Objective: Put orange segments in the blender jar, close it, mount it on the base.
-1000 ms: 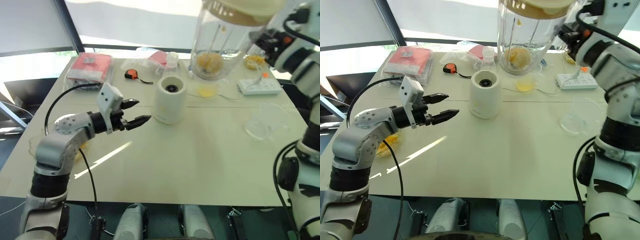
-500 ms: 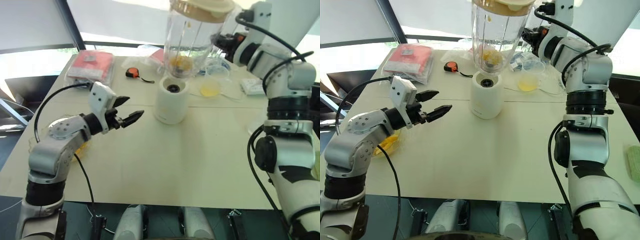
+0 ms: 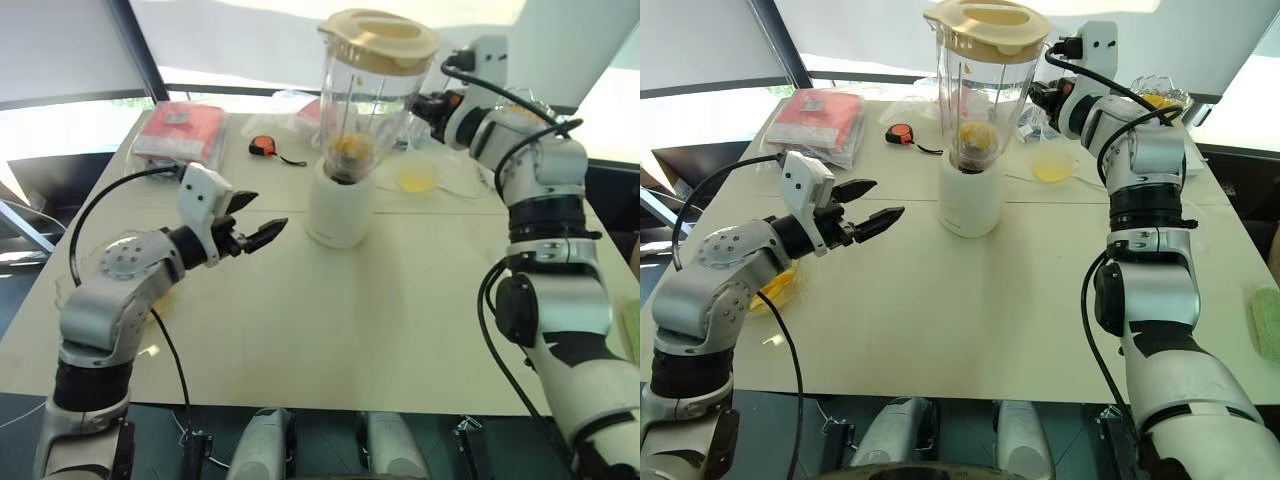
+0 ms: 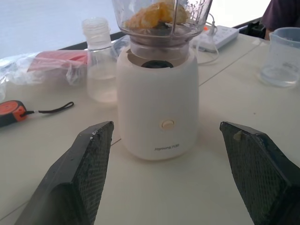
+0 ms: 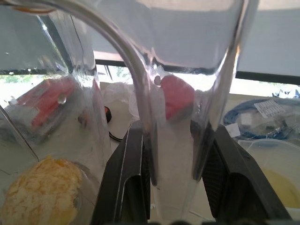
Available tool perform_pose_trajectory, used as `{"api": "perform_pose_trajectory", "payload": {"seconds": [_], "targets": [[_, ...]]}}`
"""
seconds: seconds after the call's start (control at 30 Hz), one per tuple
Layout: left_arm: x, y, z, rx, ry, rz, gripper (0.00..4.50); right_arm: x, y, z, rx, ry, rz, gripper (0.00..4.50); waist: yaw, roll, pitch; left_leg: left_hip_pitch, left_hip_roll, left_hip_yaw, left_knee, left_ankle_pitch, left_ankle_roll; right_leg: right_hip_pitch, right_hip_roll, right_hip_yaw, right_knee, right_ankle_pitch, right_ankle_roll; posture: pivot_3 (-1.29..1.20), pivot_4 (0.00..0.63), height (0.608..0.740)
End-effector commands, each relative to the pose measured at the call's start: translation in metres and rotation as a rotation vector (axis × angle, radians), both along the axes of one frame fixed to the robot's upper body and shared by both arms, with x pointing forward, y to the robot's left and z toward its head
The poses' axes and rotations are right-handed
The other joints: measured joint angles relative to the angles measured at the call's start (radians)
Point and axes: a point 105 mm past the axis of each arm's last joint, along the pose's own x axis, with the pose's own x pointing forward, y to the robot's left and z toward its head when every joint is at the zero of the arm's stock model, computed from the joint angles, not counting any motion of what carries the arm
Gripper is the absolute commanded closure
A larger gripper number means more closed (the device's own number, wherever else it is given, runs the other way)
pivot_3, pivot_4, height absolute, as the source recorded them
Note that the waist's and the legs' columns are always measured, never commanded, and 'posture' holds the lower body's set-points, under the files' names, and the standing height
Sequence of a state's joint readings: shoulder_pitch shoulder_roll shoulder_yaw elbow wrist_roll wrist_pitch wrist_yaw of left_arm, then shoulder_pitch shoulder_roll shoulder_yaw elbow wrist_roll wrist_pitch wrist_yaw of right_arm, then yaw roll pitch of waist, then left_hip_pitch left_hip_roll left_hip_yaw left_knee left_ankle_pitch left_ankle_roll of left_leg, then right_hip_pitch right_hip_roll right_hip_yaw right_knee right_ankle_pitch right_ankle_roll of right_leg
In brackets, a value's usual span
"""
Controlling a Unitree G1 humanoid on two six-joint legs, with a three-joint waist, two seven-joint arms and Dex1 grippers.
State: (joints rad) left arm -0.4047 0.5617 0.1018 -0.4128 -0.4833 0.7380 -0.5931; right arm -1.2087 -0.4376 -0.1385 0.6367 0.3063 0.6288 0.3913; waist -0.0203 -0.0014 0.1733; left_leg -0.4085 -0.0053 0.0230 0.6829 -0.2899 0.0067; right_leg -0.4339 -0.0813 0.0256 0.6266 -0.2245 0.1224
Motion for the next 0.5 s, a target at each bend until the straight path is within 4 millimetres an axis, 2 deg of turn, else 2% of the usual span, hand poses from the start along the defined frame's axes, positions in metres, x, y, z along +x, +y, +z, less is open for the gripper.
{"api": "perform_pose_trajectory", "payload": {"seconds": [0.03,0.2,0.37,0.5], "targets": [[-0.001,-0.001,0.012,-0.007,-0.052,0.000,0.73,-0.005,0.011,0.034,0.002,-0.116,0.043,3.59,0.000,0.000,0.000,0.000,0.000,0.000,0.000,0.000,0.000,0.000,0.000,0.000,0.000,0.000,0.000,0.00,0.150,0.740],[-0.001,-0.002,0.011,-0.010,-0.051,0.003,0.73,-0.002,0.012,0.025,-0.045,-0.106,0.041,3.59,0.000,0.000,0.000,0.000,0.000,0.000,0.000,0.000,0.000,0.000,0.000,0.000,0.000,0.000,0.000,0.00,0.150,0.740],[0.000,-0.002,0.010,-0.011,-0.053,0.016,0.73,0.000,0.025,0.018,-0.148,-0.117,0.067,3.59,0.000,0.000,0.000,0.000,0.000,0.000,0.000,0.000,0.000,0.000,0.000,0.000,0.000,0.000,0.000,0.00,0.150,0.740],[0.002,-0.002,0.009,-0.003,-0.056,0.026,0.73,0.005,0.027,0.007,-0.179,-0.075,0.044,3.59,-0.002,0.000,0.000,0.000,0.000,0.000,0.000,0.000,-0.001,0.000,0.000,0.000,0.000,0.000,0.000,0.00,0.150,0.740]]}}
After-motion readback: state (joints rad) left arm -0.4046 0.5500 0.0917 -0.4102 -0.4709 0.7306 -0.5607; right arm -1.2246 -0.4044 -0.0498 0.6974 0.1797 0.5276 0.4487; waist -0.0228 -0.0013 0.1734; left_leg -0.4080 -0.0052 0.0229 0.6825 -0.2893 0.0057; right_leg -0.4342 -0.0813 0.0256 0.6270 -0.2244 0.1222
